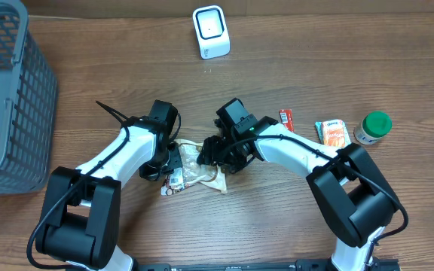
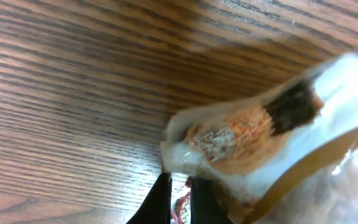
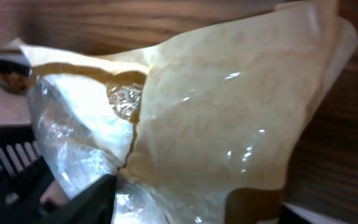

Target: Scan the item barcode

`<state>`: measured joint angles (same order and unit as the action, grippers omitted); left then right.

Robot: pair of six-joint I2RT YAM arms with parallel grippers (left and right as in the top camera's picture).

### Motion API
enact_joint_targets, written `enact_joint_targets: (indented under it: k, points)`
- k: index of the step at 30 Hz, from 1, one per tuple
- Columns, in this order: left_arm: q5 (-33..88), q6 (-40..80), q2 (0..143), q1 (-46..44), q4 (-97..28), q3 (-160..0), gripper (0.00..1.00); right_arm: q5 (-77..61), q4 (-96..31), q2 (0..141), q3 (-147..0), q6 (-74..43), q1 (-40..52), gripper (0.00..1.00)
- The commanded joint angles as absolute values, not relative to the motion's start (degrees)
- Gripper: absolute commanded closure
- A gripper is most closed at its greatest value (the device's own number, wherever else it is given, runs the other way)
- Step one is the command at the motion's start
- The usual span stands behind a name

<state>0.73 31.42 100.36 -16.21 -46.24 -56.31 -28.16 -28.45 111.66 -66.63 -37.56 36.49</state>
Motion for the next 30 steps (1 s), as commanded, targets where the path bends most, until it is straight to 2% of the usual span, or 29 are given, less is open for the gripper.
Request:
enact_joint_targets:
  k: [1, 7, 17, 30]
  points:
    - [1.52, 31.97, 100.01, -16.14, -45.78, -55.61, 0.94, -36.21, -25.85, 112.64, -65.95, -37.71, 36.99, 0.43]
    - [1.50, 31.97, 100.01, -16.14, -45.80, -55.61, 0.93, -39.42, -24.75, 112.64, -65.95, -37.50, 36.07, 0.51]
    - [1.50, 31.94, 100.01, -16.14, -45.93, -55.61, 0.93, -48.58, -25.36, 112.62, -65.95, -29.93, 30.85, 0.55]
    - [1.52, 31.97, 100.01, -16.14, -45.71, -55.61, 0.94, -43.72, -22.65, 112.64, -65.95, -31.68, 32.71, 0.55]
